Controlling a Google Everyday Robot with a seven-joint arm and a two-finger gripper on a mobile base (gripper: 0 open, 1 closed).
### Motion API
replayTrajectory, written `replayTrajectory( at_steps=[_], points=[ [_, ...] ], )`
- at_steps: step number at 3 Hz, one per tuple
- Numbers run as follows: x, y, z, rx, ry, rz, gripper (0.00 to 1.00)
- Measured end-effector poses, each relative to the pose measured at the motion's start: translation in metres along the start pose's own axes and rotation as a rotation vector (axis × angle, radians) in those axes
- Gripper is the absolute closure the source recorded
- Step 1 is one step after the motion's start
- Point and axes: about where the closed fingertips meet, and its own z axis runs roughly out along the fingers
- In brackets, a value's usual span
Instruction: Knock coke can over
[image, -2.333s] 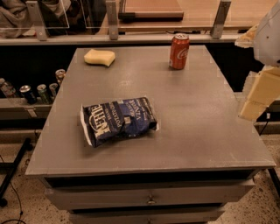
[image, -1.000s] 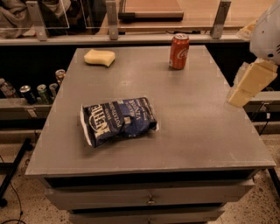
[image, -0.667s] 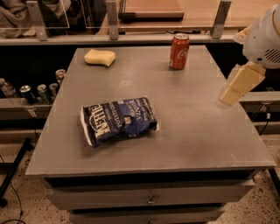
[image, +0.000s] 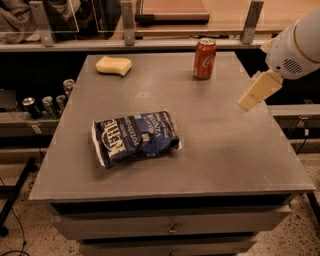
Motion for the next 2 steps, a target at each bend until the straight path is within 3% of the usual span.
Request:
replayTrajectory(
  at_steps=[1, 2],
  points=[
    [-0.0007, 0.0011, -0.0002, 0.003, -0.003, 0.002, 0.00],
    [-0.0051, -0.0076, 0.0086, 0.038, -0.050, 0.059, 0.00]
  ],
)
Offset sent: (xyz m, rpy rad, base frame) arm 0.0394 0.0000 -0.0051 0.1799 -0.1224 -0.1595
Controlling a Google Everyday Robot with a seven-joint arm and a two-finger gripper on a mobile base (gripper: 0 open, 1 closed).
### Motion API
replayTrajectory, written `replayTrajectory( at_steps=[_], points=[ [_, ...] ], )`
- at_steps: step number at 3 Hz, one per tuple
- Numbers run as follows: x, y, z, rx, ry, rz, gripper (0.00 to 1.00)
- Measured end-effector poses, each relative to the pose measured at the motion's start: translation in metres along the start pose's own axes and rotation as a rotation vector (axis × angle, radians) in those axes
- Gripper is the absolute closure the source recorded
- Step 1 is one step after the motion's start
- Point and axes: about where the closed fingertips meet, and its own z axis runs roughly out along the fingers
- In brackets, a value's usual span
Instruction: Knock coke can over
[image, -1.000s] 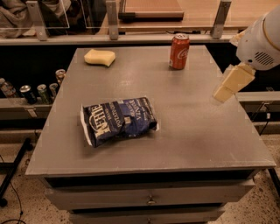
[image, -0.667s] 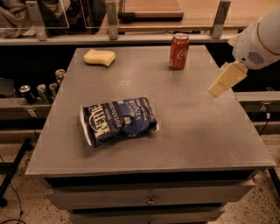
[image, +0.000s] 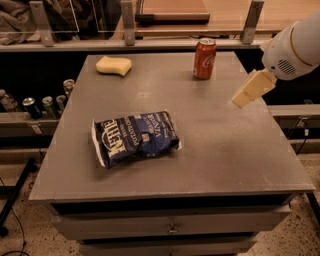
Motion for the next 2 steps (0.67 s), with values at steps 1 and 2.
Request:
replayTrajectory(
  at_steps=[1, 2],
  points=[
    [-0.013, -0.019, 0.019, 0.036, -0.071, 0.071, 0.00],
    [-0.028, -0.038, 0.041, 0.077, -0.129, 0.125, 0.00]
  ],
)
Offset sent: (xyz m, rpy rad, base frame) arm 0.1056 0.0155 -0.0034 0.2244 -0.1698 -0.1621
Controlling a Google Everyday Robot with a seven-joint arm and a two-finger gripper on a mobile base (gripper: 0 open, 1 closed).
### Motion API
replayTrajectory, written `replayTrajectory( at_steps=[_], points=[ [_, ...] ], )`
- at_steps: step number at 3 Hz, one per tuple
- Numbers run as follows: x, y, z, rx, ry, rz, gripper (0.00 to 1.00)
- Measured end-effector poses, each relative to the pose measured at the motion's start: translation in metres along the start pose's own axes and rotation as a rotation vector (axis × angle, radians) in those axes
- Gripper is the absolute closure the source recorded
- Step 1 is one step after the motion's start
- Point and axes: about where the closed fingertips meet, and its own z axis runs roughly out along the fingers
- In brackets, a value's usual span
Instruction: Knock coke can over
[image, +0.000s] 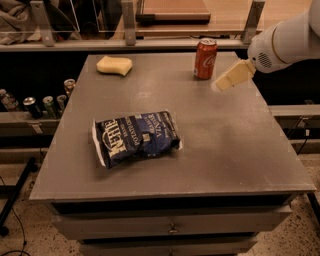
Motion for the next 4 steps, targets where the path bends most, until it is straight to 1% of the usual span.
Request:
replayTrajectory(
  at_steps=[1, 2, 4],
  points=[
    [-0.007, -0.010, 0.023, 0.021, -0.040, 0.057, 0.00],
    [-0.009, -0.017, 0.045, 0.032, -0.079, 0.118, 0.00],
    [-0.021, -0.021, 0.074, 0.026, -0.162, 0.177, 0.00]
  ],
)
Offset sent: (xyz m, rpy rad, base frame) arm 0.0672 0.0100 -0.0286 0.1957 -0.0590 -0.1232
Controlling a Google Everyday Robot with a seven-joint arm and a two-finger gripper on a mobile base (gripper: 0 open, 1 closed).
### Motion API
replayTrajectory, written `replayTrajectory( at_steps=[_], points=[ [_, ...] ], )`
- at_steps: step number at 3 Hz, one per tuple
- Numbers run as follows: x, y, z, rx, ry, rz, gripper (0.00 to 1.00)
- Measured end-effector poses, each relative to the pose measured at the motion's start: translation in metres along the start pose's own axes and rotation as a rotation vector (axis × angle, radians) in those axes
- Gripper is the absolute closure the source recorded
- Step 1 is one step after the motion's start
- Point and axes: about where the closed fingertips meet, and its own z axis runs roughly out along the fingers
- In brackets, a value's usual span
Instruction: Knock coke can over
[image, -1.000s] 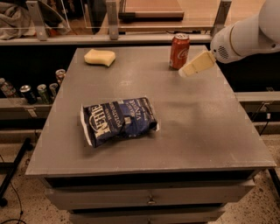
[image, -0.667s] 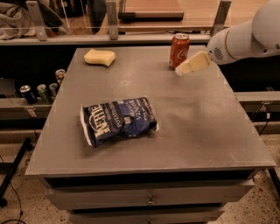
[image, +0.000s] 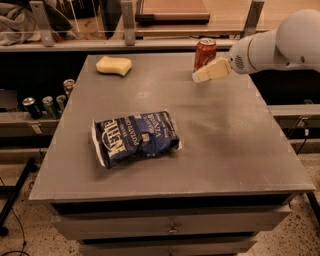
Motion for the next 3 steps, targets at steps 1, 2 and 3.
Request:
replayTrajectory(
  at_steps=[1, 2, 3],
  points=[
    [-0.006, 0.000, 0.012, -0.003, -0.052, 0.024, 0.00],
    [-0.012, 0.001, 0.028, -0.016, -0.085, 0.034, 0.00],
    [-0.014, 0.003, 0.046, -0.021, -0.089, 0.036, 0.00]
  ],
)
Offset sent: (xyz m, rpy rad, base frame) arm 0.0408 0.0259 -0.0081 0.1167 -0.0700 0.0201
